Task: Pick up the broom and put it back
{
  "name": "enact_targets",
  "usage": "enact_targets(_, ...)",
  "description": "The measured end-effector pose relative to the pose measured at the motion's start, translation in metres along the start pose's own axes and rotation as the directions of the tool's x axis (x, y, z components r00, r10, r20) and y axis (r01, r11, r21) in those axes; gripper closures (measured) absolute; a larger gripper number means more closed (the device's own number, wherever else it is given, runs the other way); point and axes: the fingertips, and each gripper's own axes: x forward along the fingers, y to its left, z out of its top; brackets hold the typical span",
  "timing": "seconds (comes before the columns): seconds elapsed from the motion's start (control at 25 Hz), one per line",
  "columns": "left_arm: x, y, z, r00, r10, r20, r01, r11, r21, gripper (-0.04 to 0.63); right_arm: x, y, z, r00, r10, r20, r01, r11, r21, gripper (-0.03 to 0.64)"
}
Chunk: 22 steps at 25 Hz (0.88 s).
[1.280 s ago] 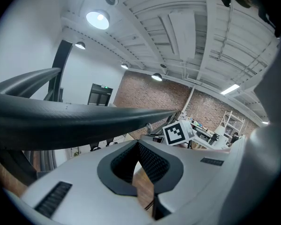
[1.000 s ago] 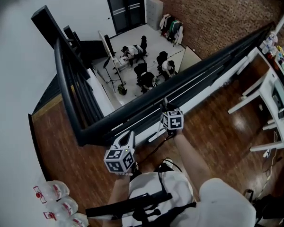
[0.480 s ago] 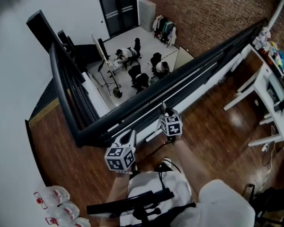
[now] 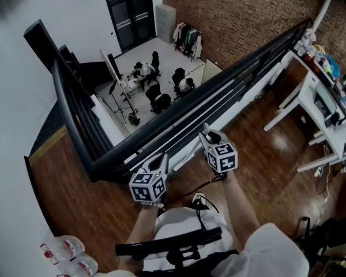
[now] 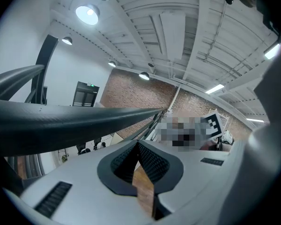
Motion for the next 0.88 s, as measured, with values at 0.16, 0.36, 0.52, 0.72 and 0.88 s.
enact_targets(0.16, 0.006, -0.008, 0.010, 1.000, -0.024, 0.012, 0.024, 1.000, 0.016, 0.607, -0.036, -0.004, 0.047, 0.997, -0.027, 0.068, 0.026, 1.000, 0.009, 0.489)
enact_targets(0.36, 0.010, -0.014, 0.030, 0.999, -0.043, 0.027, 0.042, 0.997, 0.065, 0.607, -0.076, -0.002, 0.089, 0.986, -0.081, 0.148, 0.078, 0.997, 0.024, 0.489)
enact_targets(0.52, 0.012, -0.026, 0.039, 0.997, -0.071, 0.037, 0.068, 0.994, 0.088, 0.607, -0.100, -0.004, 0.091, 0.976, -0.122, 0.180, 0.115, 0.992, 0.046, 0.489)
enact_targets(0.72, 0.019, -0.039, 0.037, 0.995, -0.103, 0.017, 0.101, 0.990, 0.101, 0.607, -0.113, -0.009, 0.080, 0.972, -0.151, 0.177, 0.140, 0.987, 0.076, 0.489)
enact_targets(0.88, 0.022, -0.046, 0.032, 0.993, -0.118, 0.011, 0.116, 0.988, 0.098, 0.607, -0.120, -0.012, 0.072, 0.972, -0.158, 0.176, 0.144, 0.985, 0.092, 0.489)
